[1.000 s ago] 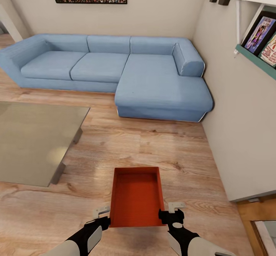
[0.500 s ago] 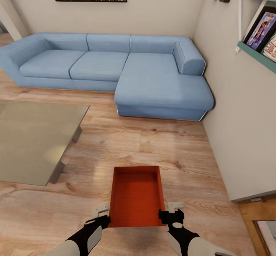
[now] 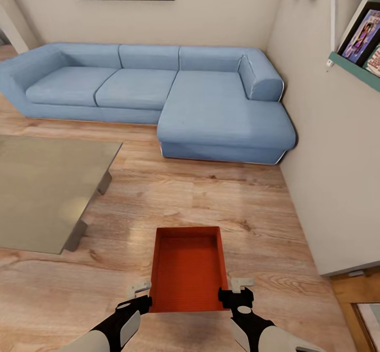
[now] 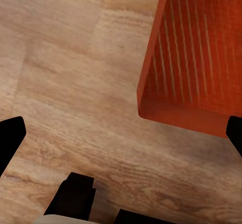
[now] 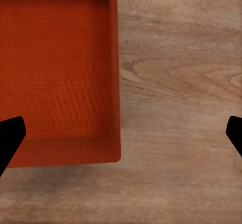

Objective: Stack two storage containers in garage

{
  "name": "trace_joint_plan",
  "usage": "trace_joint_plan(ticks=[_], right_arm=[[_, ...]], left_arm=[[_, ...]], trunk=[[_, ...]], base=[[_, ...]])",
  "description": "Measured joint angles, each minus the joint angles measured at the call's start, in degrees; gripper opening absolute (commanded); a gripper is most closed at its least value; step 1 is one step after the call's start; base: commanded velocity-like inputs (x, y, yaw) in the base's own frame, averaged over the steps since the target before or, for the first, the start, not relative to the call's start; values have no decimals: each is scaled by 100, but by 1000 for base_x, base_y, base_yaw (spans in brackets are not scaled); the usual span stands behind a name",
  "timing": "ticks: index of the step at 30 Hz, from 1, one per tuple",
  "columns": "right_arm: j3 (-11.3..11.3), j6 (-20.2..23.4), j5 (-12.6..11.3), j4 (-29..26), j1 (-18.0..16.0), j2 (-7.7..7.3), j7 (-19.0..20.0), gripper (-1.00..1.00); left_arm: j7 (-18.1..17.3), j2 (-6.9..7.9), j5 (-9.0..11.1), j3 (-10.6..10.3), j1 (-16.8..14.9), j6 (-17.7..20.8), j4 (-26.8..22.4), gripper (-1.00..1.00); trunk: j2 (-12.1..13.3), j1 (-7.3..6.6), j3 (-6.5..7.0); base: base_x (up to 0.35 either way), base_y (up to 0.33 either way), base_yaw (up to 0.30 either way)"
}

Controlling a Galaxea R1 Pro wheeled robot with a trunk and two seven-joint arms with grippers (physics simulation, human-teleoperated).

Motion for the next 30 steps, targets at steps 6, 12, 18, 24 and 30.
trace_joint_plan(ticks=[6, 12, 18, 24, 30], right_arm=[[4, 0, 0, -1, -1, 0, 0, 100], [2, 0, 0, -1, -1, 0, 0, 100], [8, 0, 0, -1, -1, 0, 0, 100], [6, 0, 2, -1, -1, 0, 0, 100], [9, 0, 3, -1, -1, 0, 0, 100]], left_arm=[[0, 1, 9, 0, 0, 7, 0, 100], [-28, 1, 9, 4, 0, 8, 0, 100], [-35, 2, 9, 1, 0, 2, 0, 100], [-35, 2, 1, 0, 0, 0, 0, 100], [-35, -9, -65, -40, 0, 12, 0, 100]], trunk=[[-241, 132, -108], [-481, 264, -215], [-722, 395, -323], [-963, 527, -431], [-1203, 659, -539]], base=[[0, 0, 0], [0, 0, 0], [0, 0, 0], [0, 0, 0], [0, 0, 0]])
